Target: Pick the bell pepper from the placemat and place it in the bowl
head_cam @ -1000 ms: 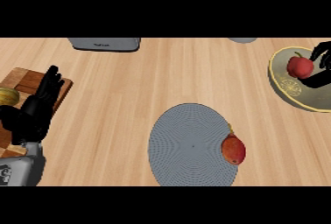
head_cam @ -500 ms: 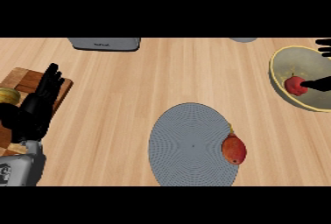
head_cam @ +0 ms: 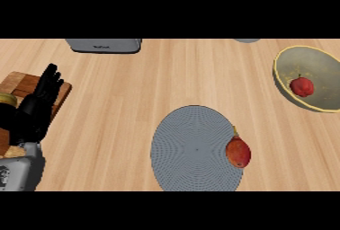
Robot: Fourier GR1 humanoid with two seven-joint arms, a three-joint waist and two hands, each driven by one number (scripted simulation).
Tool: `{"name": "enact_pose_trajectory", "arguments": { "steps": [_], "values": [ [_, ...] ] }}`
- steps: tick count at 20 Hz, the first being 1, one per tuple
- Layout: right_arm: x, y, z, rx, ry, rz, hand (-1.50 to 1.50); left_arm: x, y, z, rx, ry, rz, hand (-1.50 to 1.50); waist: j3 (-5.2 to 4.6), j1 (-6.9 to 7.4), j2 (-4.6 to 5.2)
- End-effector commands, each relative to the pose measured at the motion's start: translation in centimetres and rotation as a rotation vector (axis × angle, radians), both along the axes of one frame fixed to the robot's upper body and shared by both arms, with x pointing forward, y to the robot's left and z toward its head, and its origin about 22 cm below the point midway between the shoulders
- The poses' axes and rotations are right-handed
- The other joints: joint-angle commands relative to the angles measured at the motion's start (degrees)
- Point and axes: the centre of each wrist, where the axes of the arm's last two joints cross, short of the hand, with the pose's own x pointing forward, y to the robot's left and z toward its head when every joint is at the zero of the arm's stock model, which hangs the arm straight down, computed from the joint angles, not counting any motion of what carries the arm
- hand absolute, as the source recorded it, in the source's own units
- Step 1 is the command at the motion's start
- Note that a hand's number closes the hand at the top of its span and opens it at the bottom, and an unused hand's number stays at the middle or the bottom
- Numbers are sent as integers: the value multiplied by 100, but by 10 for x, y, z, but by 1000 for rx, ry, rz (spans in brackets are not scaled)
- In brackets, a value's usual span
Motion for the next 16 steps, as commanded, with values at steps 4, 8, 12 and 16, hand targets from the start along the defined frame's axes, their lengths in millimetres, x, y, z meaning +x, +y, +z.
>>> {"name": "enact_pose_trajectory", "arguments": {
  "steps": [4,8,12,16],
  "values": [
    [-70,-59,-5,93,1,17,-150,-4,-16,-12,-17,8,2,0,20,-44,14],
    [-90,-77,12,142,-13,55,-150,-1,-5,-4,6,1,3,0,24,-7,13],
    [-101,-84,9,178,-47,92,-150,-4,-10,-9,-2,13,-5,0,27,-11,-7],
    [-116,-90,3,207,-68,122,-150,-4,8,-6,1,2,10,0,26,-60,-20]
  ]
}}
